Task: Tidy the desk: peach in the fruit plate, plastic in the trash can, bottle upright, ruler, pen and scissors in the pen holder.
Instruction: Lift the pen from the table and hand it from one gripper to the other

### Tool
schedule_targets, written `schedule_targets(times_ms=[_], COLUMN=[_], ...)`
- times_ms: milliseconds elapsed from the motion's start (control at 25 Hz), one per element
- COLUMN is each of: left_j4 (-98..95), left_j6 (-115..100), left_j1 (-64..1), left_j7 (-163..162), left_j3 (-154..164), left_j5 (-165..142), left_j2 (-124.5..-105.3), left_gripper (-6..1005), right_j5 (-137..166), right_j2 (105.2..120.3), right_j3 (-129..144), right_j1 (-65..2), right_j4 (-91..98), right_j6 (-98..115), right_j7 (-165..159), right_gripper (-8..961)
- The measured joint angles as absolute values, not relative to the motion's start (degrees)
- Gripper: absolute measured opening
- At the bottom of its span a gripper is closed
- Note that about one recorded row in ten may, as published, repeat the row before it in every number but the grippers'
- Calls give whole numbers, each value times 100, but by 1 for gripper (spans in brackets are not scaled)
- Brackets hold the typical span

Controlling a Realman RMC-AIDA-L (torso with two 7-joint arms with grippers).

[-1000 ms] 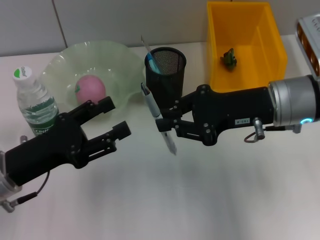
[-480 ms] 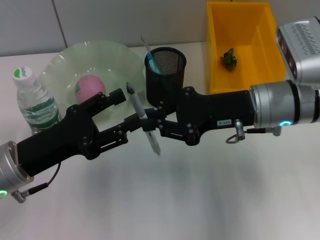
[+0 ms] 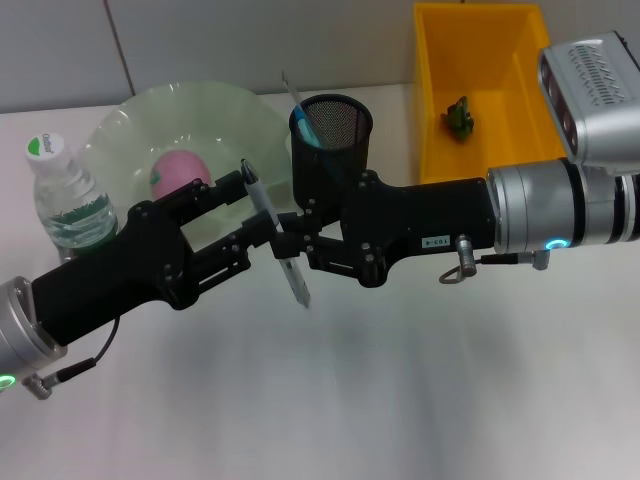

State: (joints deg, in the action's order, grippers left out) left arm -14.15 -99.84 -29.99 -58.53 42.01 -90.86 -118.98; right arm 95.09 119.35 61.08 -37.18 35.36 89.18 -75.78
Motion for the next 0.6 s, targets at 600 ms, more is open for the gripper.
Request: schedule_targets(times_ms=[600], left_j4=[-1283], left_j6=[-9985], left_j1=[-3023], left_j7=[-5687], left_j3=[4235], left_j5=[-9008], left_j2=[-11902], left_gripper=[561], right_j5=[9509], right_j2=[11943], right_j3=[6108], right_j1=[-3779], right_j4=[3424], right_j6=[8921], right_j7=[-7575], right_gripper=[126])
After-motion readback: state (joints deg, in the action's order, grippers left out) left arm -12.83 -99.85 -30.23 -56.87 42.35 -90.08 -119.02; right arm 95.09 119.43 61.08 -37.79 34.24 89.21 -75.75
